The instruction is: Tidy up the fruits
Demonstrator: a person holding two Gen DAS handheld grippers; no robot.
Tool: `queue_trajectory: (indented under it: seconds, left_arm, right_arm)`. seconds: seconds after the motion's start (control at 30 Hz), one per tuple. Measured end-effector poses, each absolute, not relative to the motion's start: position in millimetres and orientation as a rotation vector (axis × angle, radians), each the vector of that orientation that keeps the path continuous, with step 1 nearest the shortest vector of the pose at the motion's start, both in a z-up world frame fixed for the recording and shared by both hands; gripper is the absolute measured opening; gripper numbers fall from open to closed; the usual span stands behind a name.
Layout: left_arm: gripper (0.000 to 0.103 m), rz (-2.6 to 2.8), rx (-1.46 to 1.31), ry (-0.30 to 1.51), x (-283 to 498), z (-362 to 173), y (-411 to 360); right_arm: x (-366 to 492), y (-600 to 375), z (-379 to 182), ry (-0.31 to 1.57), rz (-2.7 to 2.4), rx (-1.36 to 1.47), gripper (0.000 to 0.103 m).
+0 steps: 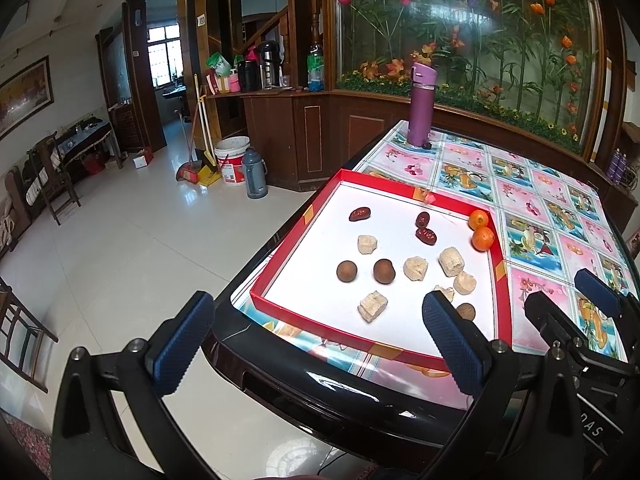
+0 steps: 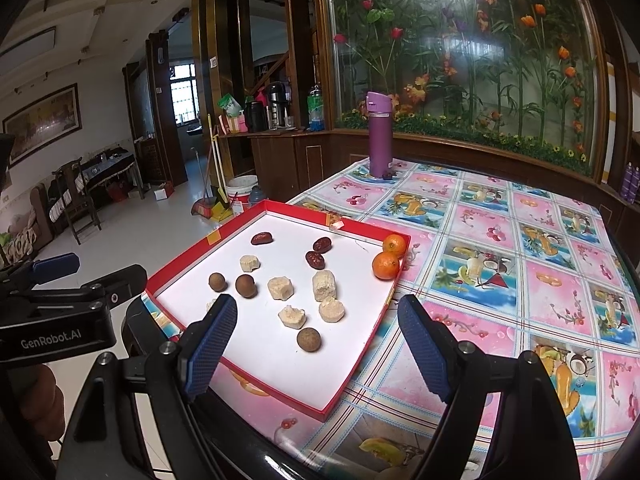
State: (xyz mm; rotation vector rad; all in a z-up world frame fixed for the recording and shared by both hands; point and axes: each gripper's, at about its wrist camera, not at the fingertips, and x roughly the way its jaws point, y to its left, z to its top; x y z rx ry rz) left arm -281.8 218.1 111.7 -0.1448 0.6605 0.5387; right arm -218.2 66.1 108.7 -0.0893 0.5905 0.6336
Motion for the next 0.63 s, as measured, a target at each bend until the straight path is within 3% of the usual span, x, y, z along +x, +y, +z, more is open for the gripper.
queue_trajectory:
  seconds: [0.63]
  left_arm:
    - [0.103, 0.525, -0.145, 0.657, -280.6, 107.2, 212.2]
  right_arm:
    - [-212.4, 66.7, 103.8, 0.598, 0.641, -0.096, 0.082]
